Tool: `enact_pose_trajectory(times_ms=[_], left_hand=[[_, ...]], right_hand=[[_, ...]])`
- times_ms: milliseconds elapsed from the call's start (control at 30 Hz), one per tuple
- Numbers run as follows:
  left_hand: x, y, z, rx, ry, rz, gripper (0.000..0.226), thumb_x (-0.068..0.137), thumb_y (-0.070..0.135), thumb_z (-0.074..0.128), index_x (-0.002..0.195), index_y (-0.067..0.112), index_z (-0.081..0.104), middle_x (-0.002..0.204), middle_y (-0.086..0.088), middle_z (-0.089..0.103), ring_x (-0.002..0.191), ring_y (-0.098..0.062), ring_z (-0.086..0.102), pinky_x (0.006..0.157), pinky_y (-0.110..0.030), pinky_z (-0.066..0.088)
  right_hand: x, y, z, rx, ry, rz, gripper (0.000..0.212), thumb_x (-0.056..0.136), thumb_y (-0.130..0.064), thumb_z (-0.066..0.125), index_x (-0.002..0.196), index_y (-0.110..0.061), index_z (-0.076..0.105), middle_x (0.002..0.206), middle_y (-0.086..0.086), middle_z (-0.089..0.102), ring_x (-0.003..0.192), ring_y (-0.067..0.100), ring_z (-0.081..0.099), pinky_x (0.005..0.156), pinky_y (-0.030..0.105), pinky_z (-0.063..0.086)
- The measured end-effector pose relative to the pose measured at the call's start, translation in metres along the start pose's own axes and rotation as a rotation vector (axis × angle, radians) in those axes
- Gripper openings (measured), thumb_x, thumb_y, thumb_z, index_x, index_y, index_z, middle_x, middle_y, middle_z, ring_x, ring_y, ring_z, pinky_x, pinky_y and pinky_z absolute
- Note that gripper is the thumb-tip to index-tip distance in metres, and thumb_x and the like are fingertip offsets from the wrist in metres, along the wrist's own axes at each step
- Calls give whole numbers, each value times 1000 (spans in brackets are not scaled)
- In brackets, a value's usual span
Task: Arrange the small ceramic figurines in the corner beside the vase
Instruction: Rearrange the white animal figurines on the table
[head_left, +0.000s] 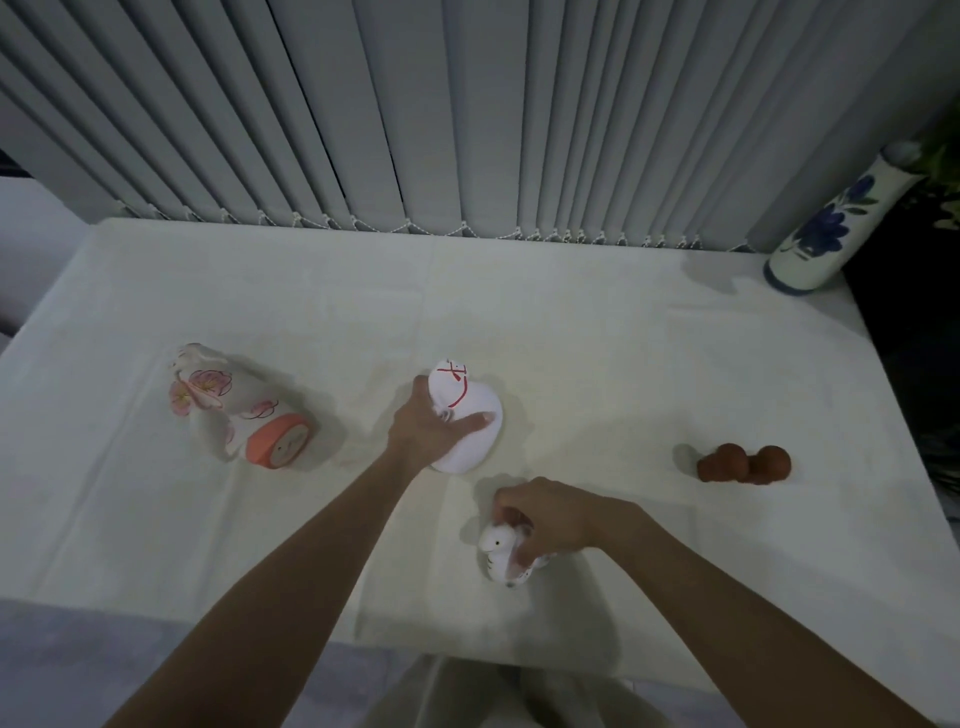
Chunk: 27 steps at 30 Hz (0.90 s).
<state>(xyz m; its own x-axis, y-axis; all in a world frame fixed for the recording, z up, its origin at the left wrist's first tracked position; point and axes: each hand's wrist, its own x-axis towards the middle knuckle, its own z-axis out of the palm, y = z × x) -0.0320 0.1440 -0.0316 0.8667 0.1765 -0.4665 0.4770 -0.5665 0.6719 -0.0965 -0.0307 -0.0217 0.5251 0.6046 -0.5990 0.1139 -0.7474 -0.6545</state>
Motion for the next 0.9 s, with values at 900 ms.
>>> enact_pose_trajectory(times_ms=[900], left_hand=[[-43,73,45,881,-333,736,62,66,30,72,120,26,42,108,2,61,97,-27,58,74,-36,46]], right_hand=[[-78,90,-57,-154,601,283,22,73,-7,48,93,-16,47,83,0,57,75,27,51,71,40,43]])
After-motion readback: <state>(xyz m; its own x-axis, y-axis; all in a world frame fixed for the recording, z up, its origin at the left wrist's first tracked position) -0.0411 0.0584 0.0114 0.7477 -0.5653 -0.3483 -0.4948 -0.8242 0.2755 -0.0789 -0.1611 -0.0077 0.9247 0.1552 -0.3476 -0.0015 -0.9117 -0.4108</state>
